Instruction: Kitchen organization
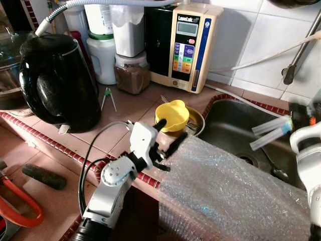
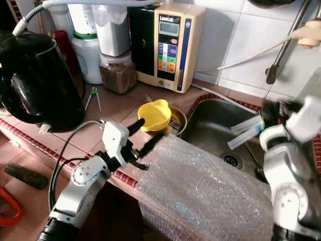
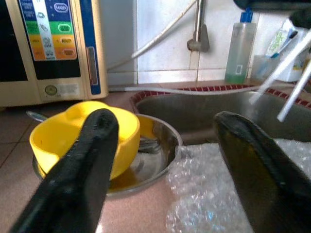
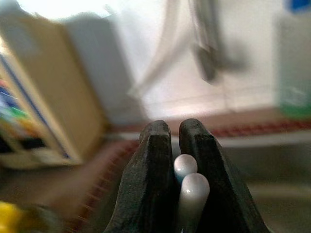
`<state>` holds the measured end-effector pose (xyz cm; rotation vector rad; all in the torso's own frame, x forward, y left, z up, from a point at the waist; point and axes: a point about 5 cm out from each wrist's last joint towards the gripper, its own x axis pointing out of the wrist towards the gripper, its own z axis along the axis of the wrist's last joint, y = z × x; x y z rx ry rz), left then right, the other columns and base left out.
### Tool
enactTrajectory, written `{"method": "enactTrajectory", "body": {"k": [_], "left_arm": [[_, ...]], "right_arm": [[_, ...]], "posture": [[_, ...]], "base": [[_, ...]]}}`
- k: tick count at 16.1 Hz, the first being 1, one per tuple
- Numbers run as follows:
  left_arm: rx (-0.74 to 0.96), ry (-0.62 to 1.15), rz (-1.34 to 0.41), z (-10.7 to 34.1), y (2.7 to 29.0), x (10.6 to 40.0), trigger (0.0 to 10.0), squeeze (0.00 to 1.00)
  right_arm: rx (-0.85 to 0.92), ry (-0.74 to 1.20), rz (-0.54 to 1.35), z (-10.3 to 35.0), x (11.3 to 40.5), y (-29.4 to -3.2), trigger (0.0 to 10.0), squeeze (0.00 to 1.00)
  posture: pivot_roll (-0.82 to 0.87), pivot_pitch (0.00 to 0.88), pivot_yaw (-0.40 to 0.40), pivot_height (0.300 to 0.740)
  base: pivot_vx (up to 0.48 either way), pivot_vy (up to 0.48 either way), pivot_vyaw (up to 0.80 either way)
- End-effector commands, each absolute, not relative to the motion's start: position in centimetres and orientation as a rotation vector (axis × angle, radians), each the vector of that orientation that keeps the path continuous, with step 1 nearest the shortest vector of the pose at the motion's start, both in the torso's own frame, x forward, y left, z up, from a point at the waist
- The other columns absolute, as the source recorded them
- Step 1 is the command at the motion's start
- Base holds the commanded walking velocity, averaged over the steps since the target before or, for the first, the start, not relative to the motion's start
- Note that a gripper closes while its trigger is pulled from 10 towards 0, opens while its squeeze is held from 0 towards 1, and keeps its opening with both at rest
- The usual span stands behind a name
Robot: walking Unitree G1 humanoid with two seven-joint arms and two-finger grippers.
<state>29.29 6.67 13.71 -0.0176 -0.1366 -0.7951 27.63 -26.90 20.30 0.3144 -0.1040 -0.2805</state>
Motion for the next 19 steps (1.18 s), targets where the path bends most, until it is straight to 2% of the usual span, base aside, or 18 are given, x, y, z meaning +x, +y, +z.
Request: {"method": "enactTrajectory", "body": {"k": [1,2,6,10,12,13,14,15,16,19], "left_arm": [[0.007,-0.132,-0.802,13.7,6.7,29.3,10.0,1.00],[0.018,-0.133,-0.809,13.6,6.6,29.3,10.0,1.00],[0.001,-0.100,-0.817,12.7,6.6,29.0,10.0,1.00],[0.018,-0.022,-0.993,11.4,5.9,27.3,10.0,1.00],[0.038,-0.014,-1.021,11.2,5.8,27.1,10.0,1.00],[0.051,-0.016,-1.033,11.2,5.7,27.0,10.0,1.00],[0.049,-0.017,-1.032,11.3,5.7,27.1,10.0,1.00],[0.050,-0.020,-1.026,11.4,5.7,27.2,10.0,1.00],[0.048,-0.026,-1.017,11.6,5.7,27.4,10.0,1.00],[0.037,-0.049,-0.938,12.2,5.9,28.2,10.0,1.00]], "right_arm": [[0.280,-0.120,-0.325,20.3,27.3,-27.7,0.0,0.00],[0.206,-0.061,-0.388,18.7,26.9,-28.5,0.0,0.00],[0.047,0.022,-0.430,16.0,26.0,-29.6,0.0,0.00],[-0.106,0.141,-0.421,13.1,25.2,-30.3,0.0,0.00],[-0.082,0.180,-0.440,12.0,24.9,-30.7,0.0,0.21],[-0.080,0.186,-0.444,11.7,24.7,-30.7,0.0,0.22],[-0.078,0.208,-0.426,11.2,24.7,-30.6,0.0,1.00],[-0.077,0.232,-0.401,10.7,24.6,-30.4,2.7,1.00],[-0.088,0.244,-0.394,10.4,24.5,-30.1,10.0,1.00],[-0.172,0.255,-0.415,10.3,24.4,-30.2,10.0,1.00]], "posture": [[0.02,0.000,-0.006,0.740],[0.01,0.000,-0.003,0.740],[0.02,0.000,0.000,0.740],[0.02,0.000,0.000,0.740],[0.02,0.000,0.000,0.740],[0.02,0.000,0.001,0.740],[0.02,0.000,0.002,0.740],[0.02,0.000,0.003,0.740],[0.02,0.000,0.003,0.740],[0.03,0.000,0.005,0.740]], "base": [[0.000,0.000,0.00],[0.000,0.000,0.00],[0.000,0.000,0.00],[0.000,0.000,0.00],[0.000,0.000,0.00],[0.000,0.000,0.00],[0.000,0.000,0.00],[0.000,0.000,0.00],[0.000,0.000,0.00],[0.000,0.000,0.00]]}}
